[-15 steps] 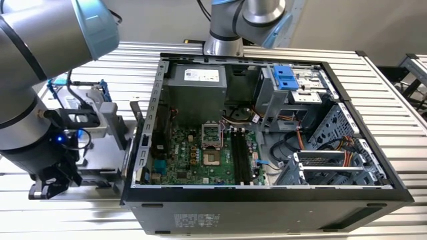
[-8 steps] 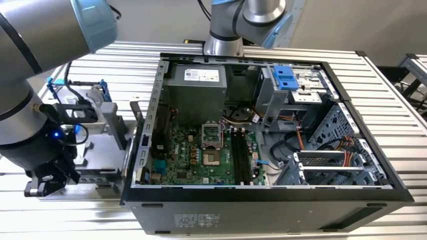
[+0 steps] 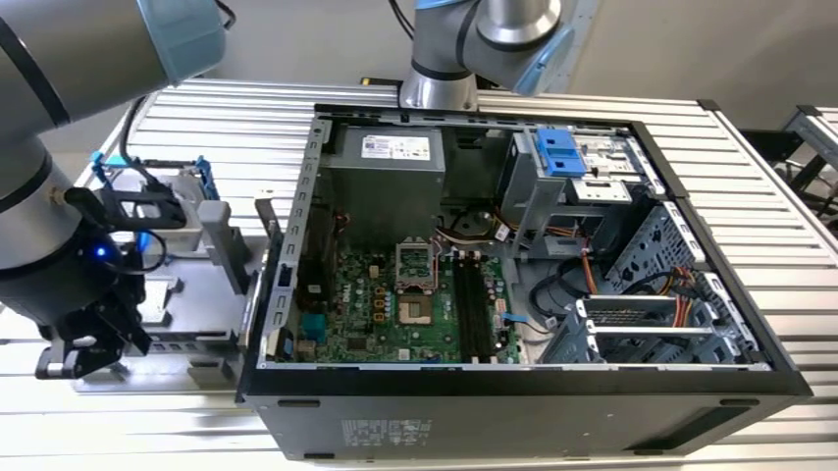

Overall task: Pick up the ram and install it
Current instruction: 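Pick up the ram and move it above insertion slot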

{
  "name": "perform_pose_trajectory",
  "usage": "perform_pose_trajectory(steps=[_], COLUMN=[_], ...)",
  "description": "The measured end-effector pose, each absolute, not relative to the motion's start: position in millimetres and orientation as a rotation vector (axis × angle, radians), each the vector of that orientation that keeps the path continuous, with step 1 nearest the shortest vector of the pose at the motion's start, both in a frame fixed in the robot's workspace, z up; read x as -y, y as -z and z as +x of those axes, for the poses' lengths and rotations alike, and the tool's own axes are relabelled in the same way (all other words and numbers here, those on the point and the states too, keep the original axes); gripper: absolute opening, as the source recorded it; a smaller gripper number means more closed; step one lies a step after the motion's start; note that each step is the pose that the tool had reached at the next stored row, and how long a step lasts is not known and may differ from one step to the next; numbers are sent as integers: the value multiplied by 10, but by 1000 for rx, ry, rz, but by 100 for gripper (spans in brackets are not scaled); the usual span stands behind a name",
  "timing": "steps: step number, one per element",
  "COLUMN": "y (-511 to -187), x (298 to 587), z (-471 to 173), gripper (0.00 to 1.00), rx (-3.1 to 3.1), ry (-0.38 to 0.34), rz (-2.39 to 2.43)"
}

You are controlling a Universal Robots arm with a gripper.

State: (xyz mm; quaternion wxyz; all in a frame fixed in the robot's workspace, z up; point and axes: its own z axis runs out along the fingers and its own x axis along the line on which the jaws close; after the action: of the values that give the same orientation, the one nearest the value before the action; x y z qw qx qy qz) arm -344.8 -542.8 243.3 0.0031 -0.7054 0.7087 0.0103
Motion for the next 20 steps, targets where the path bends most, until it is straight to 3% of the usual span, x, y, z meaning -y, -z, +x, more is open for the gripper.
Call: perform_pose_trajectory(steps=[20], y=[-2795], x=[5428], z=[-3448], gripper=[0], rx=[-2222], ry=[-32], rz=[-2212])
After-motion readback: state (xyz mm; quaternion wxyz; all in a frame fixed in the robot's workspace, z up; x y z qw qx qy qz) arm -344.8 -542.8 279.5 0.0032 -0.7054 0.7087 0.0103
